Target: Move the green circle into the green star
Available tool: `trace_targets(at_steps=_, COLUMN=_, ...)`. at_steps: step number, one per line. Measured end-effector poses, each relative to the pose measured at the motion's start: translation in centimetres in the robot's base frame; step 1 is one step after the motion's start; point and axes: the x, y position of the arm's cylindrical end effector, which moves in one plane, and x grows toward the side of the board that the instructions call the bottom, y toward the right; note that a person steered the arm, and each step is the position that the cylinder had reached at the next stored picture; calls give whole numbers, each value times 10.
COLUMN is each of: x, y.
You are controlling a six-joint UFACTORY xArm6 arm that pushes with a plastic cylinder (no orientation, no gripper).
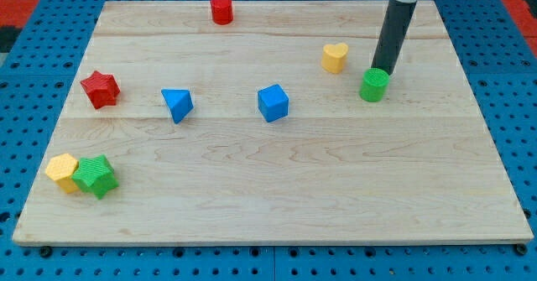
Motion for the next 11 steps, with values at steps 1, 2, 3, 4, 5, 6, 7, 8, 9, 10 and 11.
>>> trace_targets(at_steps=1, x=14, y=2)
trace_targets(at_steps=2, x=16, y=15)
trace_targets(at_steps=3, x=31, y=-36)
trace_targets(at_steps=4, x=21, y=-81)
trace_targets(at_steps=5, x=33, y=-74)
trace_targets(at_steps=6, x=19, y=-34)
trace_targets(at_steps=7, x=33, y=-25)
trace_targets(at_steps=8, x=61, y=-79)
trace_targets(at_steps=9, x=82, y=-102)
trace_targets(at_steps=10, x=84, y=-68)
trace_targets(at_steps=11, x=94, y=-54)
